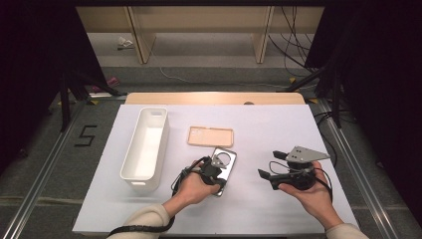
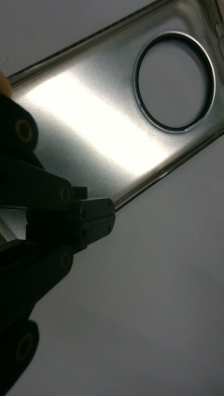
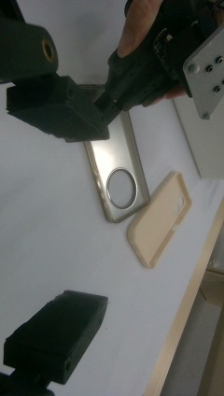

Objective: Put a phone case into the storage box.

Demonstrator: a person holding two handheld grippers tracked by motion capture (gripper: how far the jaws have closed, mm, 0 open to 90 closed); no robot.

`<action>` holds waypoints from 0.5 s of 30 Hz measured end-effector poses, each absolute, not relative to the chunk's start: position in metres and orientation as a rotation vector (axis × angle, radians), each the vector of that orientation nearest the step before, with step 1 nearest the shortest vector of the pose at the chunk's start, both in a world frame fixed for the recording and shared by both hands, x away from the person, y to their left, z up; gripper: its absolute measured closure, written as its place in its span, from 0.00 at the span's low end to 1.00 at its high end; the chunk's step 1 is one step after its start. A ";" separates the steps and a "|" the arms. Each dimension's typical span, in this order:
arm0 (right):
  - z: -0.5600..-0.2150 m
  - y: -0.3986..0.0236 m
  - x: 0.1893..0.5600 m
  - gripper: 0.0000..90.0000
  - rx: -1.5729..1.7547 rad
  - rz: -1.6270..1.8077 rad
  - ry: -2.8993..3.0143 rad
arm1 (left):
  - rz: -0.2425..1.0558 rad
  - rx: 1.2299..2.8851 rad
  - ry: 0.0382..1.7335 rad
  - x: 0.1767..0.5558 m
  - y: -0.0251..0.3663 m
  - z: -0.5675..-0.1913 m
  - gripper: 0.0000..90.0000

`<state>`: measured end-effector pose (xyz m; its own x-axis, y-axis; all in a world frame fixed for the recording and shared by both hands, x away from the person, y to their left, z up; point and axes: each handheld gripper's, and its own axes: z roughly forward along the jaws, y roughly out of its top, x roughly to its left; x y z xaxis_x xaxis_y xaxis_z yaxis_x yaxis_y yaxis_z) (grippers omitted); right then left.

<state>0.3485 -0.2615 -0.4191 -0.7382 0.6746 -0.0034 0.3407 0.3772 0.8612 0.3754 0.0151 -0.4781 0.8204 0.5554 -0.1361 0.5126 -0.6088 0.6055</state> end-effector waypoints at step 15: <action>-0.419 -0.262 0.348 0.20 0.886 1.304 2.283 | 0.065 2.275 0.895 0.374 0.001 -0.480 1.00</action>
